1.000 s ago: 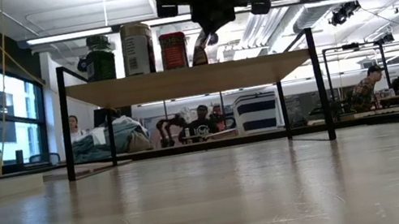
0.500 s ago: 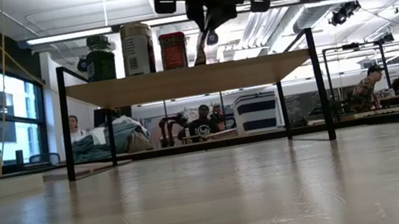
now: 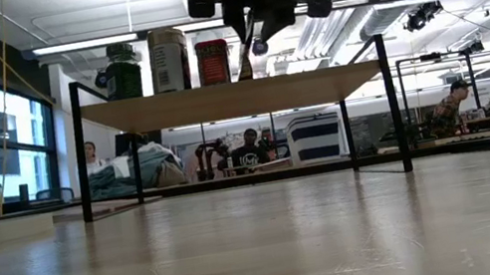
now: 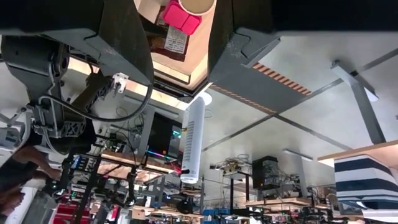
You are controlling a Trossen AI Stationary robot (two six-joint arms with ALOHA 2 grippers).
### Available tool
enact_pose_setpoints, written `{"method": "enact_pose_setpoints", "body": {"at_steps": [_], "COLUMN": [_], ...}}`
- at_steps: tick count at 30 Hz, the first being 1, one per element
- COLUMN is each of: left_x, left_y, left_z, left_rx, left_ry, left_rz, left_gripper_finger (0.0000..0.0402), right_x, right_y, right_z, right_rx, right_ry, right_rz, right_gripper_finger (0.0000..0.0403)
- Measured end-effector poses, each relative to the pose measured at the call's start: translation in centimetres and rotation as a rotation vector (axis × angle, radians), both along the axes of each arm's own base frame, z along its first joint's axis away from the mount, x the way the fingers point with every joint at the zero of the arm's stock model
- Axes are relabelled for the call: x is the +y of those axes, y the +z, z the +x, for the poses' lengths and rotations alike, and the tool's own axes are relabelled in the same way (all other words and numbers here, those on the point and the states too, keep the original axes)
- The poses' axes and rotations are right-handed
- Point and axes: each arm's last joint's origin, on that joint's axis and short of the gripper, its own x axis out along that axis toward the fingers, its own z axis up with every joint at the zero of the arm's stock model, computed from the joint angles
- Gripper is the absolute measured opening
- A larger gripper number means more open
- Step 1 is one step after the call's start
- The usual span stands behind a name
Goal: Shelf spices
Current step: Put the brown pack on the shelf, then return to Home Position
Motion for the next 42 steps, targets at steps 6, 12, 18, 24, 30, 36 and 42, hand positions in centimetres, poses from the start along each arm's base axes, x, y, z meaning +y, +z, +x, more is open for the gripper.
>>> {"method": "enact_pose_setpoints", "body": {"at_steps": [6, 12, 18, 24, 30, 36, 42], "left_x": [0.0, 0.0, 0.0, 0.0, -0.1, 0.0, -0.1], "left_y": [0.0, 0.0, 0.1, 0.1, 0.2, 0.3, 0.3], "left_z": [-0.1, -0.1, -0.3, -0.5, -0.8, -1.1, -1.3], "left_rx": [-0.001, -0.003, -0.007, -0.011, -0.023, -0.029, -0.034], "left_ry": [0.0, 0.0, -0.001, -0.001, 0.003, 0.026, 0.027], "left_rz": [0.0, 0.0, 0.001, 0.001, -0.003, 0.002, 0.002], "left_gripper_finger": [0.0152, 0.0152, 0.0152, 0.0152, 0.0152, 0.0152, 0.0152], "right_x": [0.3, 0.4, 0.5, 0.8, 1.6, 2.8, 3.8], "right_y": [0.7, 2.2, 3.3, 3.4, 3.3, 3.4, 4.4], "right_z": [0.2, 0.5, 0.8, 0.8, 0.7, 0.5, -0.2], "right_rx": [-0.01, 0.033, 0.056, 0.051, 0.049, 0.044, -0.019], "right_ry": [0.015, 0.052, 0.081, 0.093, 0.117, 0.145, 0.156], "right_rz": [0.022, 0.035, 0.056, 0.078, 0.111, 0.116, 0.128], "right_gripper_finger": [0.0129, 0.0129, 0.0129, 0.0129, 0.0129, 0.0129, 0.0129]}}
